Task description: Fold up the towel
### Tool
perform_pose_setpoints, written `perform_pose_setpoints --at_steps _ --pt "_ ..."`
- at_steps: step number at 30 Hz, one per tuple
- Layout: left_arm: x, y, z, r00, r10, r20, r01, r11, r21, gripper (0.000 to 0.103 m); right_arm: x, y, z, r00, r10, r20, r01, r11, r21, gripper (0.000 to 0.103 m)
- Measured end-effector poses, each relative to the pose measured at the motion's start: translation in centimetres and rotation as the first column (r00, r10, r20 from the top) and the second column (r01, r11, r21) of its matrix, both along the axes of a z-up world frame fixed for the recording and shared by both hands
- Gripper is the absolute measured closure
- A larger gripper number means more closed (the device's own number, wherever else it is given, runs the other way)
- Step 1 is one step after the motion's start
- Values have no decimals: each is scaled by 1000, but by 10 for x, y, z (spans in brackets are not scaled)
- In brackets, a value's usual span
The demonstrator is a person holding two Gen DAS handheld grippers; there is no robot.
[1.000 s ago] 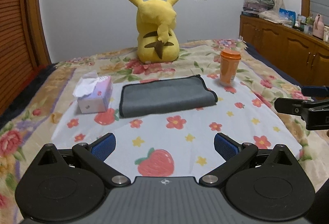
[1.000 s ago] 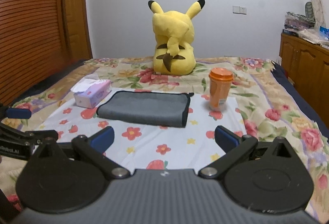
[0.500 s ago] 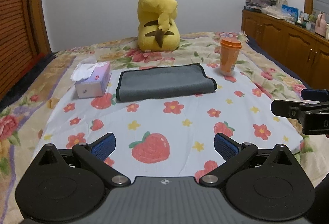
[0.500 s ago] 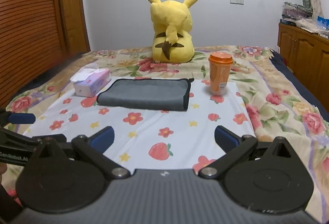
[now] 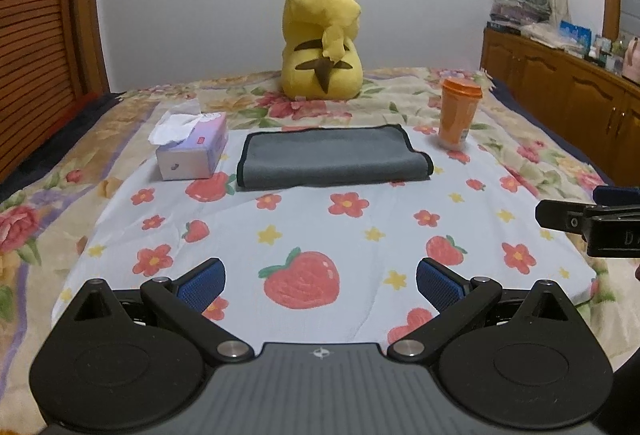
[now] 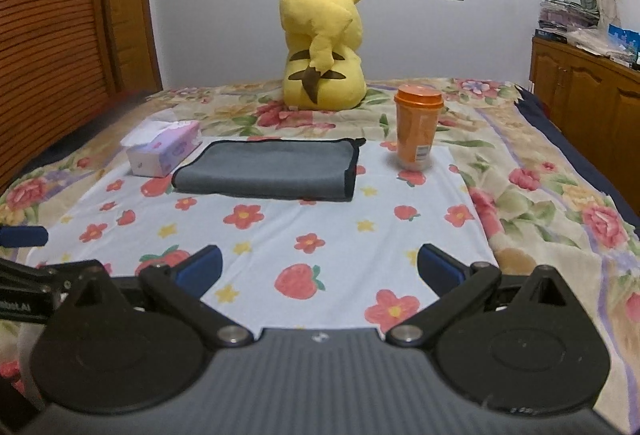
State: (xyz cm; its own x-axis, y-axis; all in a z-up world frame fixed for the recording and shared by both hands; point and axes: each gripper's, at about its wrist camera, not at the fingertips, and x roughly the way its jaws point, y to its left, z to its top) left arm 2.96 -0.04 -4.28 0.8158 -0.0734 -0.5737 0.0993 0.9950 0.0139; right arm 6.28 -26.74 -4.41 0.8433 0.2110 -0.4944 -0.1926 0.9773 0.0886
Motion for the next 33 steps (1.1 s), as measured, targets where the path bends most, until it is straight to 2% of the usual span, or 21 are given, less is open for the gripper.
perform_pose_setpoints --at_steps 18,33 --pt "-19 2 19 991 21 135 -21 1000 0 0 -11 -6 7 996 -20 84 20 1000 10 0" --pt "-27 0 25 978 12 208 -17 1000 20 0 -18 -7 12 989 -20 143 18 1000 16 0"
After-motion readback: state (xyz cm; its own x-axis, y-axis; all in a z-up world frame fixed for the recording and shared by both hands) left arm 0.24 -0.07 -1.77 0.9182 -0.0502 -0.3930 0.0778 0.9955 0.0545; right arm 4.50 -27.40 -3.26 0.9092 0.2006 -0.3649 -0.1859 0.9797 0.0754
